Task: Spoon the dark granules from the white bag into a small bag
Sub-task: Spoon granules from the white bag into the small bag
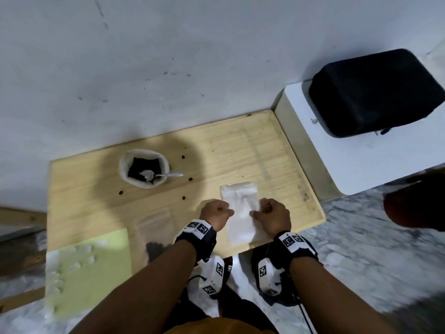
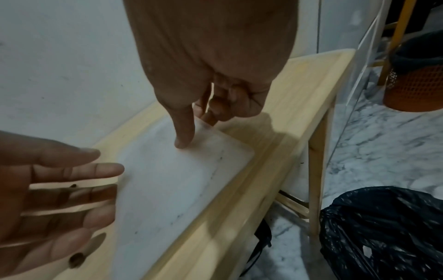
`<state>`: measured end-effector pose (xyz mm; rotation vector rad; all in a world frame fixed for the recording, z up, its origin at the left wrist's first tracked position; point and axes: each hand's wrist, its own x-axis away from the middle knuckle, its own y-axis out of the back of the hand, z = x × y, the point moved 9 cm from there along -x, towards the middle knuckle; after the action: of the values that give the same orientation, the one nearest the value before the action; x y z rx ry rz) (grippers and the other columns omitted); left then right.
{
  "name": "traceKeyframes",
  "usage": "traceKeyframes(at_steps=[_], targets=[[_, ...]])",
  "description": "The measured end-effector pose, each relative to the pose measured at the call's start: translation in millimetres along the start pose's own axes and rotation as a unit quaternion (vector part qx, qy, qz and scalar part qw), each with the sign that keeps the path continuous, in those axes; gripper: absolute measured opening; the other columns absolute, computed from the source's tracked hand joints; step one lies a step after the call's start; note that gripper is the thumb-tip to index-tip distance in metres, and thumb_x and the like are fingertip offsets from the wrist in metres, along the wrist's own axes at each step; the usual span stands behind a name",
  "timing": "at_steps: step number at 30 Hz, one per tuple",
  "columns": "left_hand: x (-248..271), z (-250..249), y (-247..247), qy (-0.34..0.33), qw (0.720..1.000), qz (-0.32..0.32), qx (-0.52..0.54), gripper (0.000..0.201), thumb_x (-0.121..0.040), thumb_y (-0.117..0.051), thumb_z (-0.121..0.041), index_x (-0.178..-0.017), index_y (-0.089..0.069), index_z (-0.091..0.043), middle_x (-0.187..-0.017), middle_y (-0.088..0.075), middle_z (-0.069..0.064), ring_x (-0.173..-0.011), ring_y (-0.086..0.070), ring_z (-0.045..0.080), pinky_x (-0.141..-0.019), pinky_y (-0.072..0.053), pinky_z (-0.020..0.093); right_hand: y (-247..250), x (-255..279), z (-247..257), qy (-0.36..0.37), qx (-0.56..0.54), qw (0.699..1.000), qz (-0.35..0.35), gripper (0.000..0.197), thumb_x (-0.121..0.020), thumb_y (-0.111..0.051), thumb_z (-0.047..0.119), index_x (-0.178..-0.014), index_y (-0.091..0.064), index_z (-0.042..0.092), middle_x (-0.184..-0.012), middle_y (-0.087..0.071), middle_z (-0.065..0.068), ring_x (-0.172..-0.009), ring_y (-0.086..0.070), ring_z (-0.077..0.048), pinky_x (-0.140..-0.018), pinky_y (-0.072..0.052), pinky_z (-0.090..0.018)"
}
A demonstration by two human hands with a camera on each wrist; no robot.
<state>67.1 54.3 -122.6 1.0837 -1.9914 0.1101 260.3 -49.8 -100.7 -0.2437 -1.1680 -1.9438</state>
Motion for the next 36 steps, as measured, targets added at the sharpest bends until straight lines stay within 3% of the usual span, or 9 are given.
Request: traceKeyframes(at_steps=[4, 8, 10, 17, 22, 25, 27, 32, 36], targets=[[0, -1, 1, 0.005, 1.000, -0.001, 0.003, 0.016, -0.083, -0.074, -0.020, -0.098, -0.068, -0.019, -0.112, -0.068, 0.008, -0.104, -0.064, 0.028, -0.090, -0.055, 0.039, 10, -1, 0, 0.004, -0.012, 0.999, -0.033, 0.033, -0.072, -0.083, 0.034, -0.103, -0.072, 0.024, -0.098, -0.074, 0.001, -0.095, -0.067, -0.024, -0.084, -0.053, -0.032], [3, -6, 2, -0.020, 1.000, -0.004, 0.003, 0.016, -0.083, -0.073, -0.015, -0.098, -0.069, -0.021, -0.113, -0.067, 0.006, -0.095, -0.062, 0.020, -0.086, -0.051, 0.031, 18, 5, 9, 0.039, -0.068, 0.996, -0.051, 0.010, -0.085, -0.070, 0.023, -0.093, -0.073, 0.027, -0.094, -0.074, 0.002, -0.090, -0.066, -0.022, -0.081, -0.052, -0.031], [7, -14, 5, -0.050, 0.999, -0.019, 0.003, 0.018, -0.083, -0.072, -0.012, -0.097, -0.071, -0.022, -0.116, -0.063, 0.002, -0.091, -0.061, 0.014, -0.079, -0.048, 0.025, 18, 4, 15, 0.063, -0.124, 0.990, -0.037, 0.020, -0.088, -0.061, 0.010, -0.087, -0.073, 0.025, -0.091, -0.074, 0.002, -0.086, -0.066, -0.019, -0.077, -0.050, -0.027], [24, -41, 40, -0.141, 0.986, -0.076, 0.047, 0.031, -0.088, -0.060, -0.004, -0.080, -0.070, -0.032, -0.093, -0.068, -0.001, -0.065, -0.058, 0.011, -0.054, -0.040, 0.018, -8, 15, 55, 0.046, -0.186, 0.967, 0.165, 0.023, -0.084, -0.066, -0.008, -0.076, -0.059, 0.012, -0.052, -0.045, 0.009, -0.045, -0.039, -0.006, -0.041, -0.032, -0.013], [41, -51, 77, -0.197, 0.977, -0.073, -0.032, 0.038, -0.086, -0.048, 0.006, -0.076, -0.072, -0.022, -0.076, -0.064, -0.011, -0.067, -0.055, 0.007, -0.062, -0.038, 0.014, -17, 23, 103, 0.110, -0.139, 0.969, 0.170, 0.032, -0.077, -0.076, -0.007, -0.088, -0.070, 0.023, -0.077, -0.061, 0.007, -0.075, -0.058, -0.012, -0.066, -0.048, -0.017], [51, -49, 107, -0.214, 0.973, -0.061, -0.060, 0.036, -0.082, -0.050, 0.009, -0.077, -0.072, -0.019, -0.071, -0.064, -0.013, -0.066, -0.057, 0.007, -0.065, -0.041, 0.019, -32, 34, 139, 0.126, -0.119, 0.963, 0.208, 0.023, -0.079, -0.074, -0.006, -0.081, -0.074, 0.017, -0.060, -0.063, 0.016, -0.061, -0.057, -0.001, -0.057, -0.043, -0.012], [56, -42, 133, -0.212, 0.971, -0.084, -0.073, 0.035, -0.078, -0.054, 0.006, -0.073, -0.068, -0.025, -0.080, -0.068, -0.004, -0.075, -0.060, 0.017, -0.071, -0.042, 0.023, -53, 47, 157, 0.118, -0.052, 0.955, 0.267, 0.011, -0.078, -0.075, 0.001, -0.082, -0.076, 0.011, -0.053, -0.056, 0.011, -0.051, -0.047, -0.006, -0.046, -0.033, -0.016], [89, -34, 204, -0.271, 0.916, -0.273, -0.117, 0.009, -0.070, -0.068, -0.028, -0.079, -0.067, -0.030, -0.100, -0.065, -0.004, -0.101, -0.059, 0.023, -0.081, -0.046, 0.038, -90, 76, 204, 0.138, -0.055, 0.936, 0.320, 0.012, -0.075, -0.079, 0.005, -0.081, -0.076, 0.014, -0.060, -0.053, 0.005, -0.052, -0.039, -0.008, -0.051, -0.024, -0.023], [104, -32, 240, -0.243, 0.922, -0.295, -0.055, 0.028, -0.081, -0.074, -0.040, -0.064, -0.061, -0.022, -0.064, -0.059, -0.011, -0.063, -0.055, 0.005, -0.064, -0.041, 0.024, -111, 107, 254, 0.201, -0.104, 0.916, 0.332, 0.011, -0.078, -0.080, 0.001, -0.083, -0.072, 0.007, -0.057, -0.062, 0.015, -0.047, -0.050, 0.003, -0.047, -0.030, -0.019]])
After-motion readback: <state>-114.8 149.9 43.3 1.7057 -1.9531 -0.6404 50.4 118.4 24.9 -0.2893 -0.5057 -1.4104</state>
